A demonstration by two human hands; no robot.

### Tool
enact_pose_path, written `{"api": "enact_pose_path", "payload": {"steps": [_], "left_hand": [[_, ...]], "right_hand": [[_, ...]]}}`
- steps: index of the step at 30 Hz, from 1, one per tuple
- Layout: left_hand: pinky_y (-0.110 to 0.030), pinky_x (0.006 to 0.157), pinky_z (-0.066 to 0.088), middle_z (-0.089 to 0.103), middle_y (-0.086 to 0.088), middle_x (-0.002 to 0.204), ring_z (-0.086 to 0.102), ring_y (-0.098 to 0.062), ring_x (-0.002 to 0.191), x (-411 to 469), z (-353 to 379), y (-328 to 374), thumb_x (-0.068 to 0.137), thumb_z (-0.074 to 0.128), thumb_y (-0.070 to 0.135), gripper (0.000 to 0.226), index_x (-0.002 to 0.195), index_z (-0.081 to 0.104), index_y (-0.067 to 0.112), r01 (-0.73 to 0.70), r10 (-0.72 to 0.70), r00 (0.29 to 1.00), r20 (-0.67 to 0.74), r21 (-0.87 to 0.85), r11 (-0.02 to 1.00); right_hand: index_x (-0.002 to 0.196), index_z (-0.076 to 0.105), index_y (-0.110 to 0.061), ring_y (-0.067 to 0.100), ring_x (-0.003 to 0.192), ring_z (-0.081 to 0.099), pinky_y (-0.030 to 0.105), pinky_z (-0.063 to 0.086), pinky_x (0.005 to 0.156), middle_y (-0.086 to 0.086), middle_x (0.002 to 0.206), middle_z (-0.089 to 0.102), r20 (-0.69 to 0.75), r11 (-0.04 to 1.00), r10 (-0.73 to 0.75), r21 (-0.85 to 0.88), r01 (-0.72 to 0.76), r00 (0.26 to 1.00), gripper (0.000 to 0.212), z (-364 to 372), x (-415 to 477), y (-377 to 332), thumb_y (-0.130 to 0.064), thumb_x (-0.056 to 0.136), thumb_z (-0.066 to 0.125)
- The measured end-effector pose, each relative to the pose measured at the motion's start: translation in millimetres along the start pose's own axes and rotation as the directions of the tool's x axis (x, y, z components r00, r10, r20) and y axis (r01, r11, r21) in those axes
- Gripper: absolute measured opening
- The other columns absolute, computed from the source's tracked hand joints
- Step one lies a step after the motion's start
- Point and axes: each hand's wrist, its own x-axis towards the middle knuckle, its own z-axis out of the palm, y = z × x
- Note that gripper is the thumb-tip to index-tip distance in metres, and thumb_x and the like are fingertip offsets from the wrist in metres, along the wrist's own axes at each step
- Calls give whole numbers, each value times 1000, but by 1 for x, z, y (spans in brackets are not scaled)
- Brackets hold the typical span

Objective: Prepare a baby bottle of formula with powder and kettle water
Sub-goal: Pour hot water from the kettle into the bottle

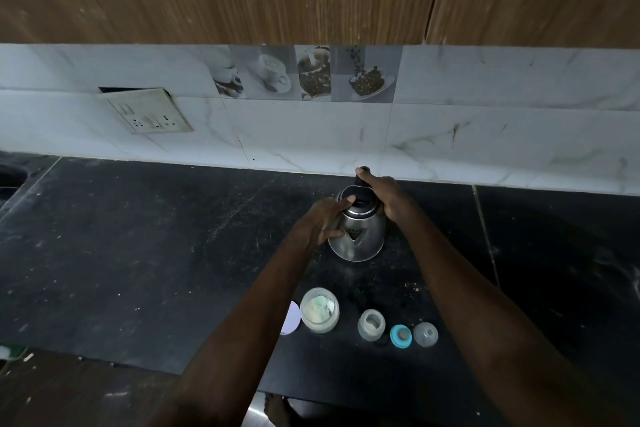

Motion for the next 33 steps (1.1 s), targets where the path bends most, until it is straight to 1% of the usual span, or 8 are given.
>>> {"api": "enact_pose_path", "payload": {"steps": [5,8,12,17,20,25,29,33], "left_hand": [[-36,70,61,71,9,70,69,-6,68,-13,-3,-2,91,79,34,26,100,67,14,-12,11,996,84,11,1000],[-36,70,62,75,-4,100,72,-16,89,-19,-5,-10,81,89,34,49,116,70,6,-1,1,995,97,-2,1000],[-33,73,61,77,-3,112,74,-19,97,-35,3,-20,74,93,37,65,128,67,14,-37,32,993,114,40,998],[-38,71,63,73,-13,127,76,-28,105,-54,15,-36,72,95,18,75,135,56,13,-72,76,996,56,-73,995],[-38,73,64,72,-11,127,75,-29,107,-62,22,-40,74,93,15,71,134,55,15,-94,96,995,18,-92,991],[-32,68,62,70,-8,129,74,-27,107,-72,33,-44,71,95,16,80,139,51,17,-108,109,994,7,-109,988],[-42,81,64,70,-7,131,73,-28,111,-73,38,-55,61,99,23,91,139,52,22,-109,112,994,21,-85,990],[-54,96,60,69,-6,130,71,-29,116,-77,43,-64,69,95,12,80,134,49,27,-98,101,994,29,-99,990]], "right_hand": [[93,75,-10,23,79,76,34,61,79,11,92,81,26,999,-29,27,28,999,46,-3,-13,3,-54,87,80],[101,77,-2,20,75,76,29,59,68,11,93,80,16,997,-58,49,57,998,51,-4,-22,7,-51,88,80],[106,77,3,21,77,76,36,64,72,19,99,79,-23,990,-127,58,128,992,59,1,-39,17,-52,86,81],[102,77,3,15,63,74,23,56,54,10,82,77,-71,982,-176,60,180,982,51,3,-65,23,-45,87,83],[101,78,2,19,70,74,26,59,59,11,83,78,-84,978,-196,61,201,977,51,-1,-76,23,-46,86,84],[102,79,0,22,77,74,42,65,80,21,99,79,-101,974,-211,68,218,972,50,-14,-88,28,-47,85,84],[101,79,1,22,74,74,38,64,75,22,98,79,-109,971,-221,68,229,969,47,-21,-96,37,-44,86,83],[100,76,8,20,71,71,32,60,67,23,90,78,-162,966,-230,82,245,960,52,-25,-101,48,-42,86,84]]}}
